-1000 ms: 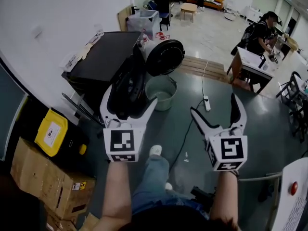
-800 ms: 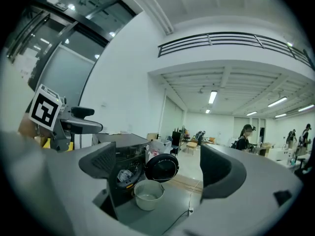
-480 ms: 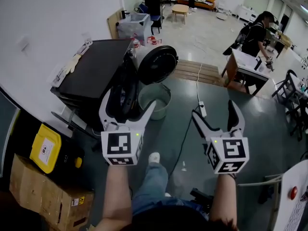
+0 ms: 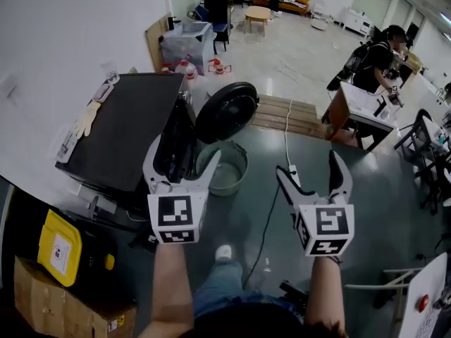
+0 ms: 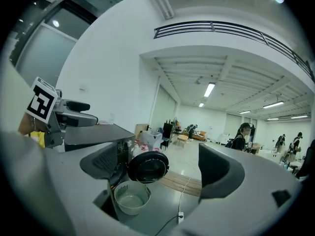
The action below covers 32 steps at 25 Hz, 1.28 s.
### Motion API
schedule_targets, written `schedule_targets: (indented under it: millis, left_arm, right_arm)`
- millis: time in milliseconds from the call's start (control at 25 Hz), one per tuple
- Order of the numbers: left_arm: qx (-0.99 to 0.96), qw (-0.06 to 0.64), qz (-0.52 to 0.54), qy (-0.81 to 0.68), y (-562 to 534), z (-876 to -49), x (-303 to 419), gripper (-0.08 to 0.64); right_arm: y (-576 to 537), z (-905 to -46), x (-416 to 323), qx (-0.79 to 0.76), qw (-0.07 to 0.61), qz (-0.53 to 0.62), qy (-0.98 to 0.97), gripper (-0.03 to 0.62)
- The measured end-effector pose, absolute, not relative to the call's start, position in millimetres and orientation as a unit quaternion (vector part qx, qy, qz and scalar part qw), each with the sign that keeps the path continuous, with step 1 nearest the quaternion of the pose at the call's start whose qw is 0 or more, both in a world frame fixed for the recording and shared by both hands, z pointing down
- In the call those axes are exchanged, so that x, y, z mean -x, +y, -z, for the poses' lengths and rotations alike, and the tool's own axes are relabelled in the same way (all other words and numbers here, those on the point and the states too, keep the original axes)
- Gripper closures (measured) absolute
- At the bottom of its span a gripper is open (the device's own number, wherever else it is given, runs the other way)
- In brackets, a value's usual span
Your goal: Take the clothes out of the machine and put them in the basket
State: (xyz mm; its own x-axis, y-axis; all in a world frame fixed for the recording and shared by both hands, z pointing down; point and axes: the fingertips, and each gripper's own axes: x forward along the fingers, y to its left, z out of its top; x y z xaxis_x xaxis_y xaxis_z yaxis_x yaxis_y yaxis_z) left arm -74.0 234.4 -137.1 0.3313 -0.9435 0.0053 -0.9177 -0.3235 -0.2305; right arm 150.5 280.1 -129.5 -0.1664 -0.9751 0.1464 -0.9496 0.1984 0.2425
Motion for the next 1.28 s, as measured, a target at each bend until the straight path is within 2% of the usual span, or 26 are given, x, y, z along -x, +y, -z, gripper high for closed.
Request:
schedule_targets:
  millis: [200, 480, 960, 1280]
  left_arm:
    - [0.828, 0.055, 0.068, 0.554, 154, 127, 80, 0.078]
    - [0.850, 0.059, 0.094, 0.515, 90, 101, 77, 0.077]
    - [0.852, 0.049, 0.113, 0.509, 53, 65, 83, 0.077]
    - [0.839, 0.008, 0.123, 0.529, 24, 42, 77, 0.077]
  right_arm:
    - [203, 127, -132, -0.628, 0.138, 0.055, -0.764, 0.079]
    - [134, 93, -114, -0.624, 0.135, -0.008, -0.770, 0.078]
    - [97, 46, -98, -0.604, 0.163, -0.061, -0.777, 0.079]
    - [66, 29, -111, -0.588, 0.175, -0.072, -0.787, 0.080]
